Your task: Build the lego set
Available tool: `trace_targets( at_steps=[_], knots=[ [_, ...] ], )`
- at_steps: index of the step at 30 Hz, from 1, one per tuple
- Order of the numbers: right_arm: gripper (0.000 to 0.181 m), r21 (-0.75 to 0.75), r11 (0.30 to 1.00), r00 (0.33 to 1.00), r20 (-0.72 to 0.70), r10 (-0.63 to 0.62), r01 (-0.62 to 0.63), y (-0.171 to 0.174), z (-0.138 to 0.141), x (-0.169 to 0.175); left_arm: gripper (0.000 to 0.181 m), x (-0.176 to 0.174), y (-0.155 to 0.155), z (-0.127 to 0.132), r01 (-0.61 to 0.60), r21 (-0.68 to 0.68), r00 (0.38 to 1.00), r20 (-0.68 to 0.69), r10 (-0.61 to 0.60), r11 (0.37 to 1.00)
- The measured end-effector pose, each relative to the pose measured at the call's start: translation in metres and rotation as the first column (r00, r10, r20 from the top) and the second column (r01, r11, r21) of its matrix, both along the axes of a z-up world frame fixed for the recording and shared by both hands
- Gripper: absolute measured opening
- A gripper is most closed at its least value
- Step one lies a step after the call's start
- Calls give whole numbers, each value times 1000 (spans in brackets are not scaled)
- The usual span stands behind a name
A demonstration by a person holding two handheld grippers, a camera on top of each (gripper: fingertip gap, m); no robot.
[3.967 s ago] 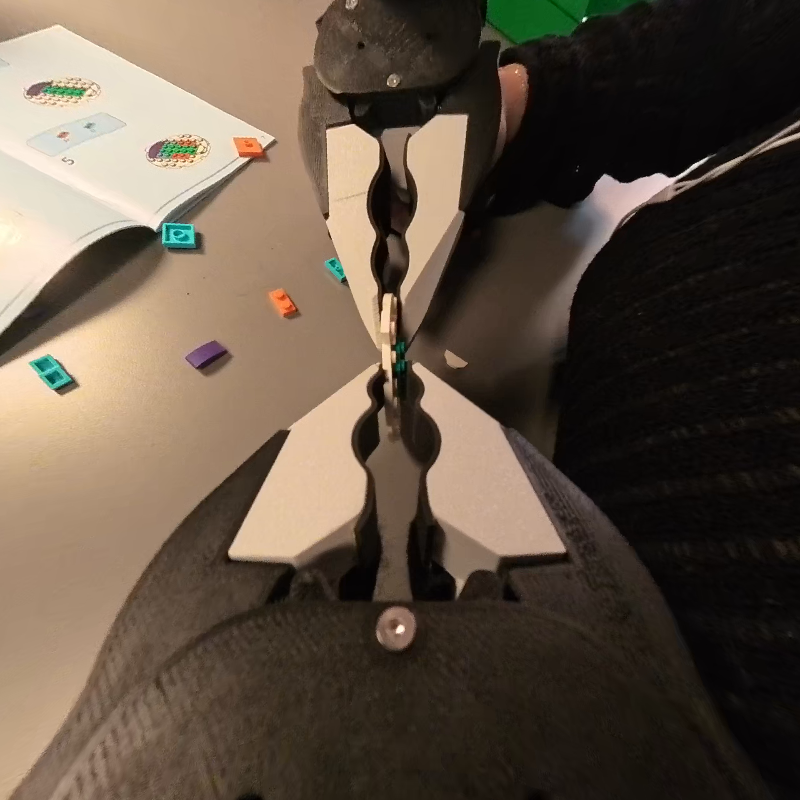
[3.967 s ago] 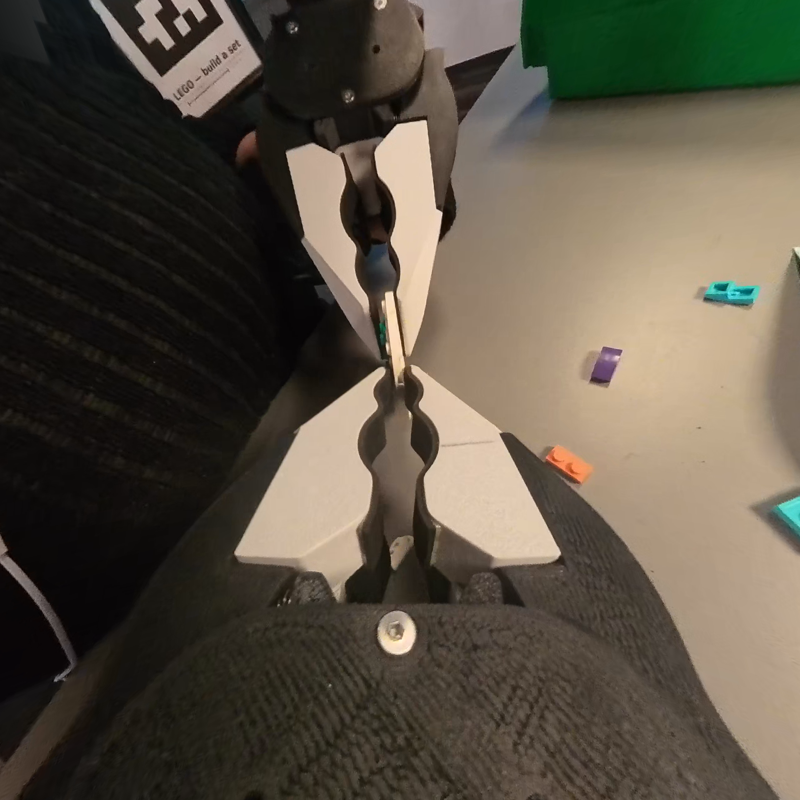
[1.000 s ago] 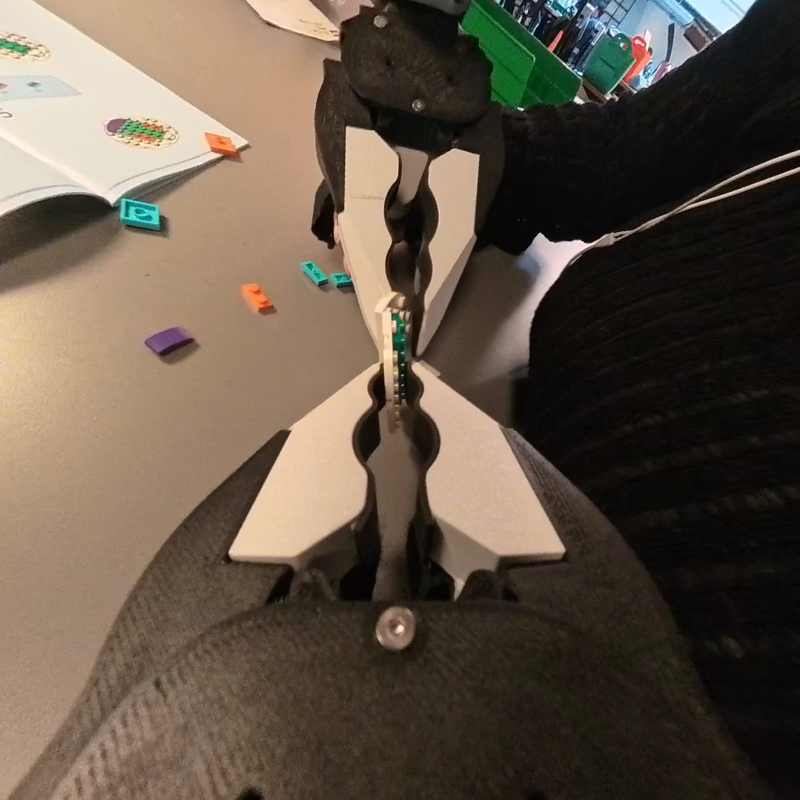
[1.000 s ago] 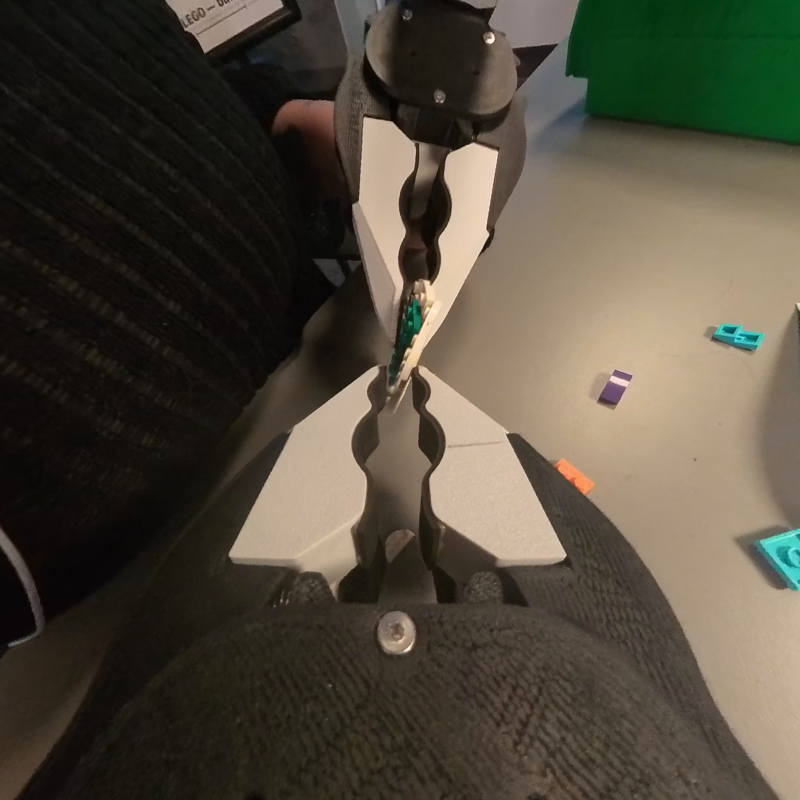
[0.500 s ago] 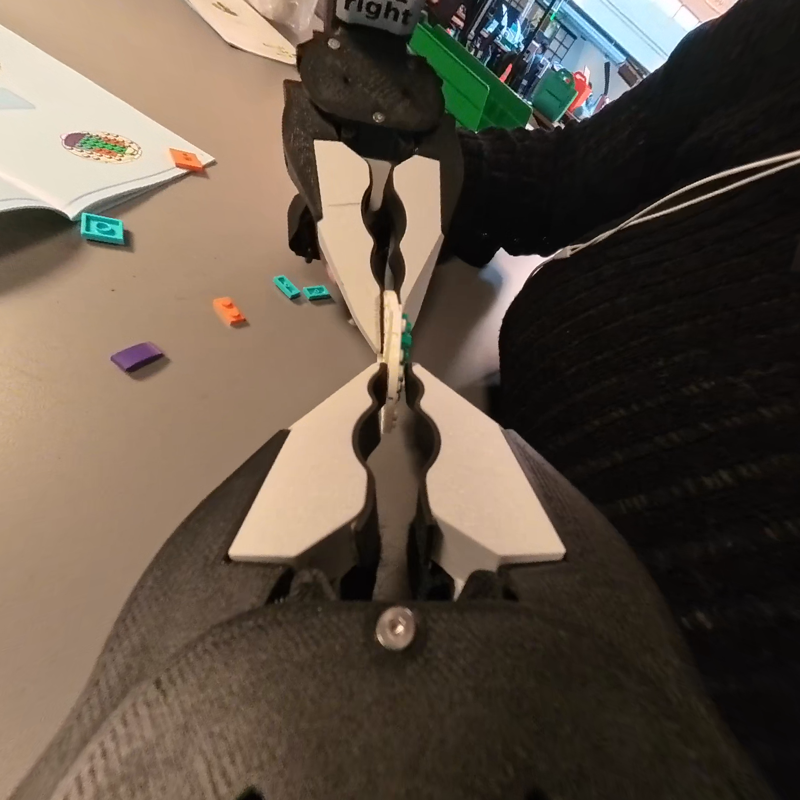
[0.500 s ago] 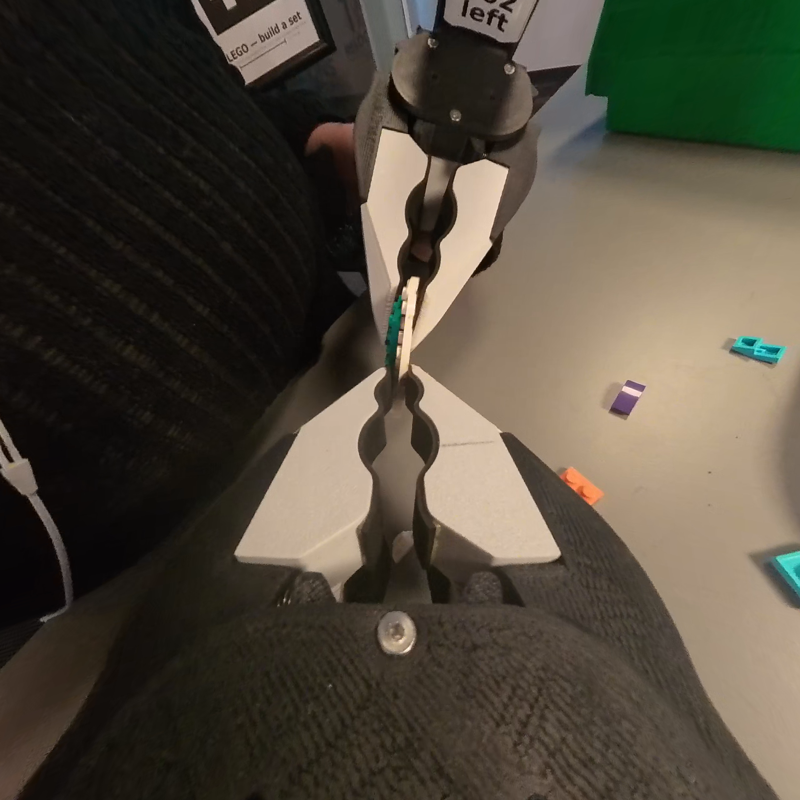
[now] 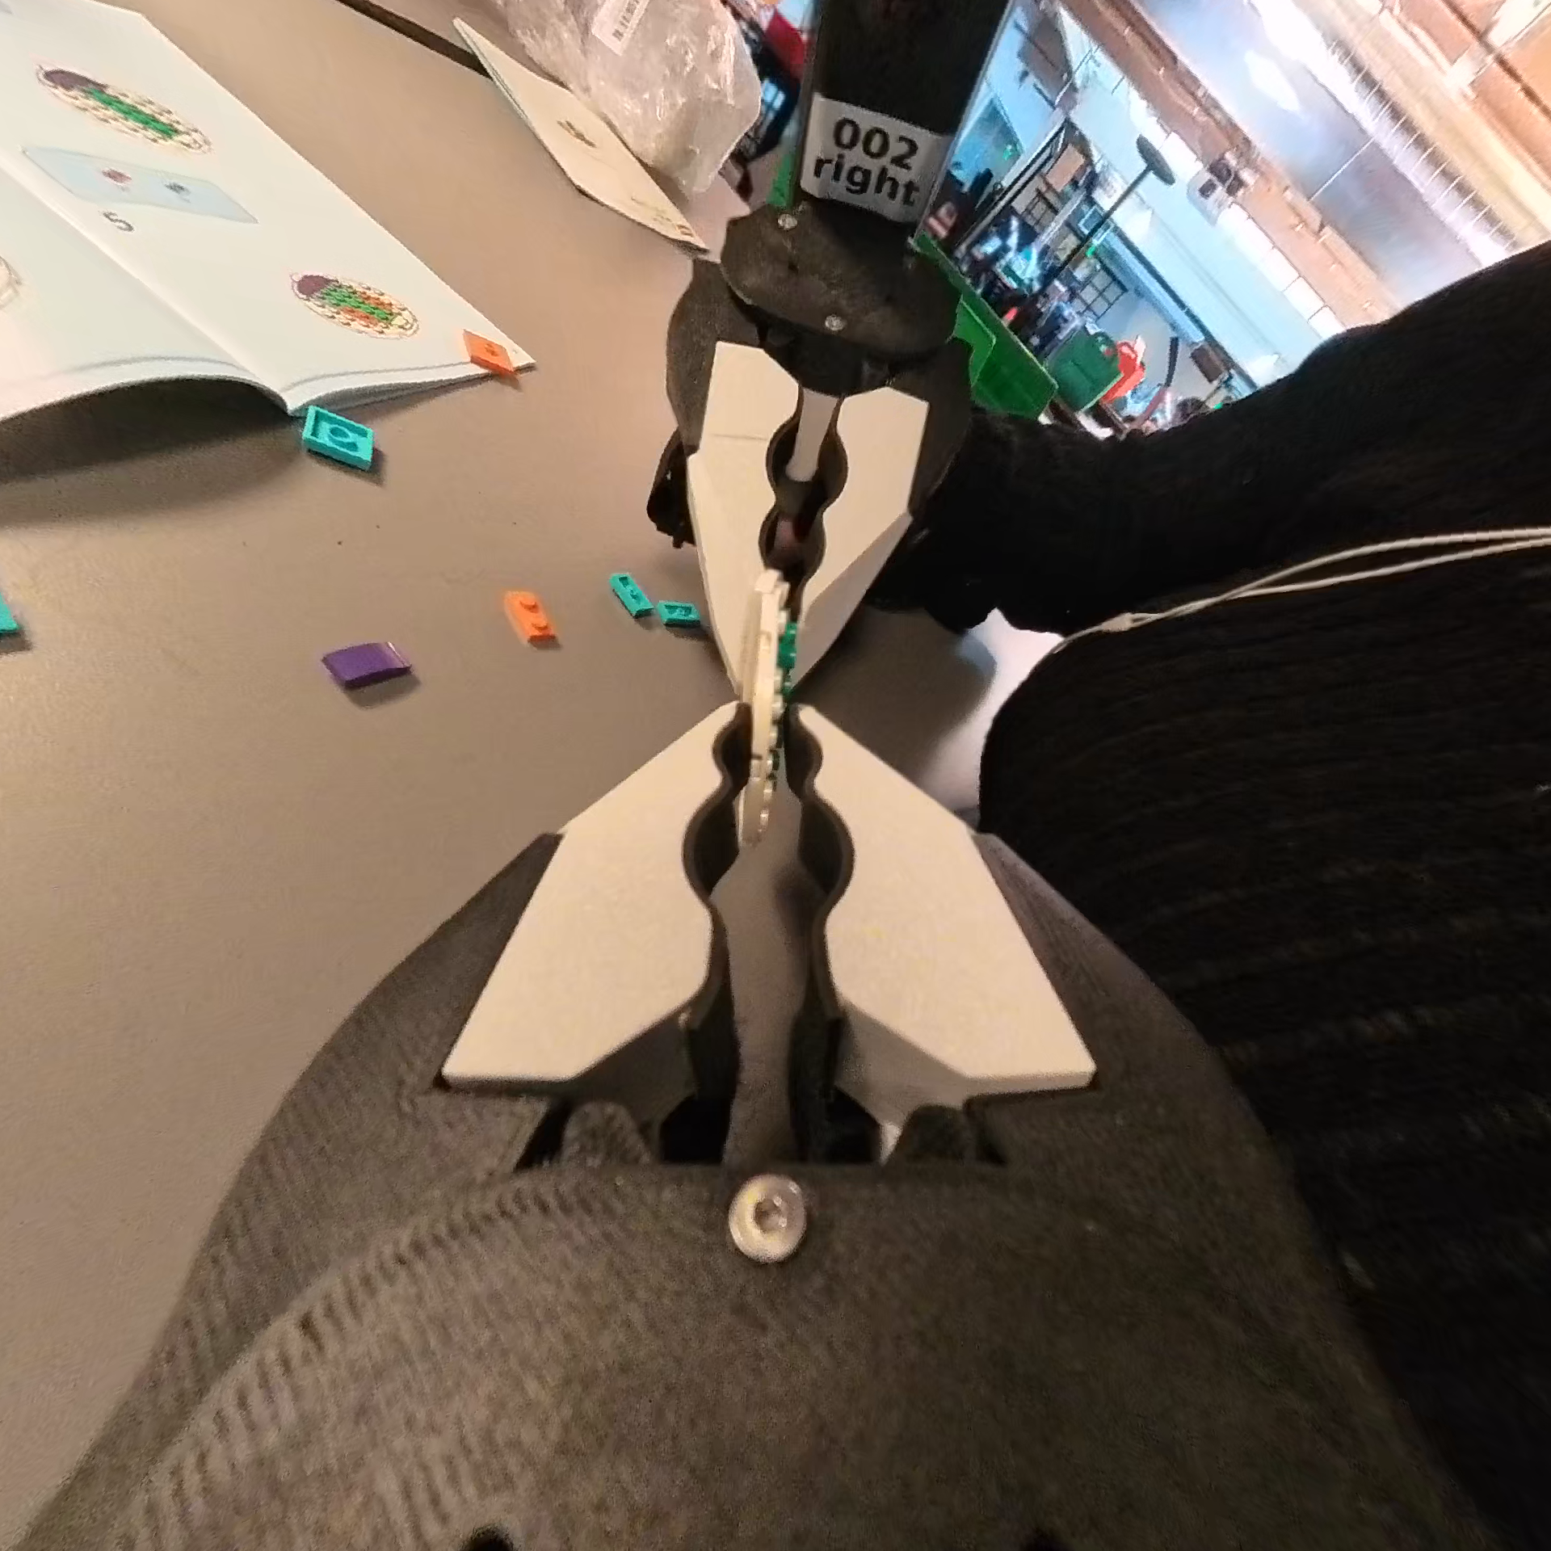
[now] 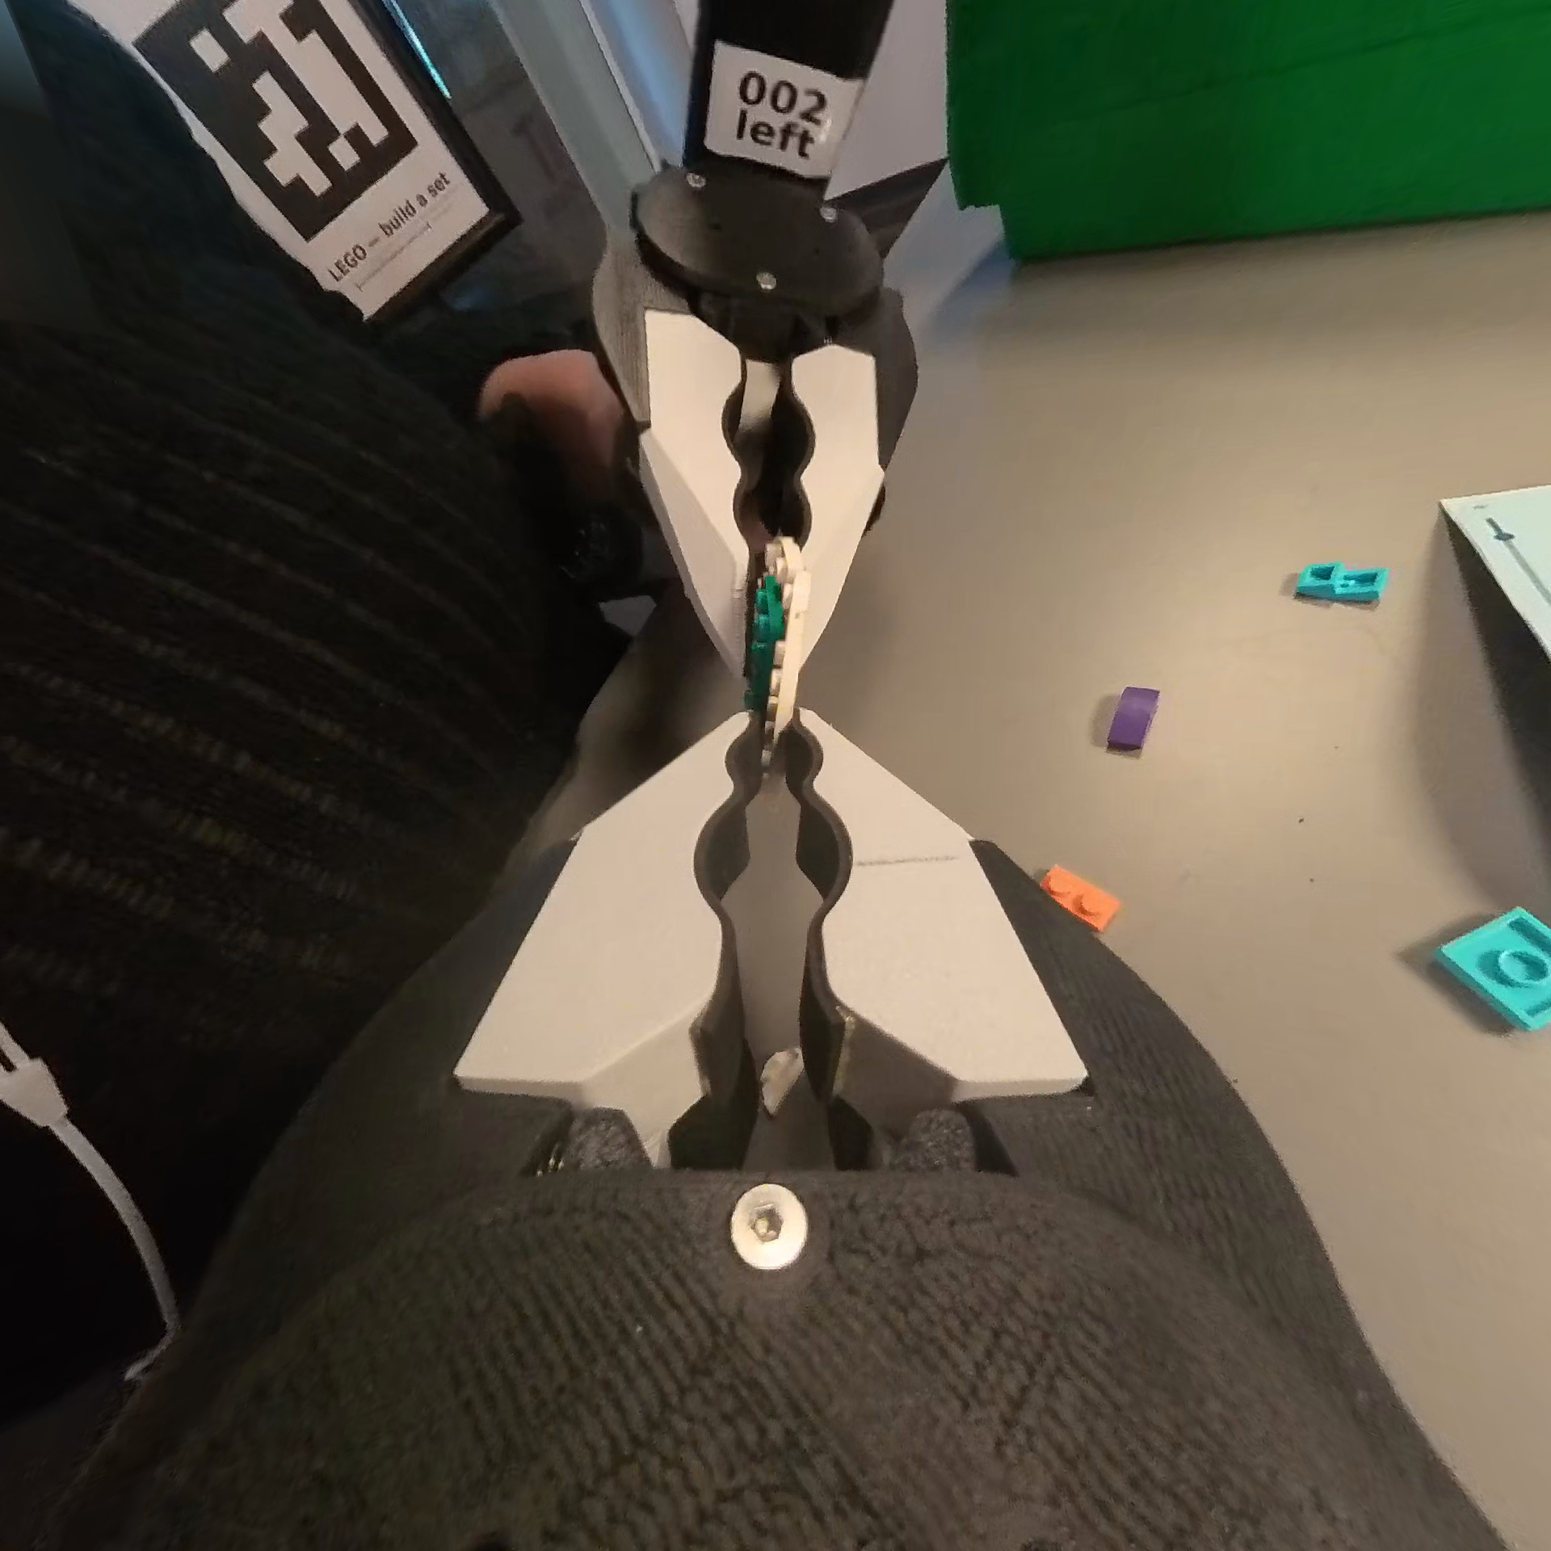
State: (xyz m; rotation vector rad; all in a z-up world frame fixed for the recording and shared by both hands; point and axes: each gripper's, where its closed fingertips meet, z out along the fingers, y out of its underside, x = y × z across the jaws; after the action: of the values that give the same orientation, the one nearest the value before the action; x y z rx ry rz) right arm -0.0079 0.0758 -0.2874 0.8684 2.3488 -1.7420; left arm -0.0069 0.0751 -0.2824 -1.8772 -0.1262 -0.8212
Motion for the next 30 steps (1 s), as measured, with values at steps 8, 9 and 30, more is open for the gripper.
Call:
trace_targets(
  at_steps=[8,9,30],
  knots=[
    [3,16,997,995,-47,82,-82,0,1,4,7,3,-1,1,58,2,998,34,-58,998],
    [3,2,996,995,-42,87,-87,0,1,4,7,3,-1,2,60,9,997,44,-60,998],
    [4,-274,960,968,252,9,62,5,21,-20,6,-26,8,24,-88,53,917,395,60,995]
  ],
)
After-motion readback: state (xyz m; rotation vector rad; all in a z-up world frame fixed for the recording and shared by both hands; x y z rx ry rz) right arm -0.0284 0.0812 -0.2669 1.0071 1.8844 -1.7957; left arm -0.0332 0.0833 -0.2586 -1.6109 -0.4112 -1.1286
